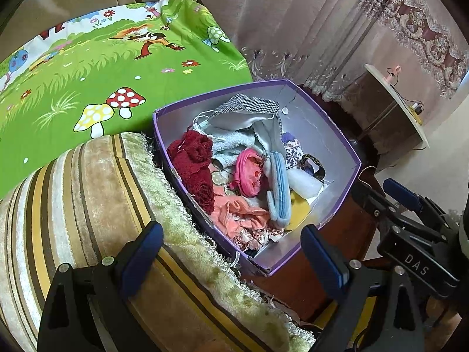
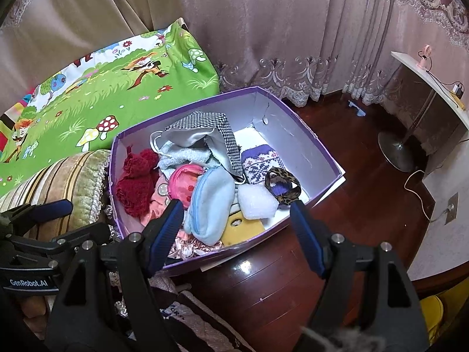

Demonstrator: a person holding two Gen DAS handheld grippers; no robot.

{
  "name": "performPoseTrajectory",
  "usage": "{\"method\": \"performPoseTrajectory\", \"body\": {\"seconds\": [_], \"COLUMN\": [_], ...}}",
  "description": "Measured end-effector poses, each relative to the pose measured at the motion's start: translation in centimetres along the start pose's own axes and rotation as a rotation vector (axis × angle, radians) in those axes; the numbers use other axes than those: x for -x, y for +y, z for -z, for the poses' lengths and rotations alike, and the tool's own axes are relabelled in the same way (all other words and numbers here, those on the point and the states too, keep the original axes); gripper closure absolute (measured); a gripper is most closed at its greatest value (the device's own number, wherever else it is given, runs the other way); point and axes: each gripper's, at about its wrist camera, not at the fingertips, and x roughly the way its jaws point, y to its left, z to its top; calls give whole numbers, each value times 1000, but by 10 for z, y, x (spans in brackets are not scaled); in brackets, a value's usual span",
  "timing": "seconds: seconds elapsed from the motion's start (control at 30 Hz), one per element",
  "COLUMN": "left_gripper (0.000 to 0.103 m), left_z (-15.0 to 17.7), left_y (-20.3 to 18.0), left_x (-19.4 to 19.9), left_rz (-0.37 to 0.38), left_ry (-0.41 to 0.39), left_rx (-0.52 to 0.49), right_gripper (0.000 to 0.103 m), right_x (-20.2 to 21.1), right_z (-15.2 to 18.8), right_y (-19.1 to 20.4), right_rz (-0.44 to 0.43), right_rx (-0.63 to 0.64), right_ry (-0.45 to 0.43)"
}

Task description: Organize soft objects

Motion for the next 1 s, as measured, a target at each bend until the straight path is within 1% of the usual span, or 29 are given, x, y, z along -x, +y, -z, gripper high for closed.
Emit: {"method": "performPoseTrajectory", "body": {"seconds": [1.0], "left_gripper": [7], "left_z": [0], "left_y": [1], "left_x": [0], "left_rz": [7], "left_ry": [-1], "left_rx": [5], "right_gripper": [25], "right_x": [-4], "right_z": [4], "right_y": [-4], "right_rz": [-8], "right_rx": [-16], "right_ry": [16]}}
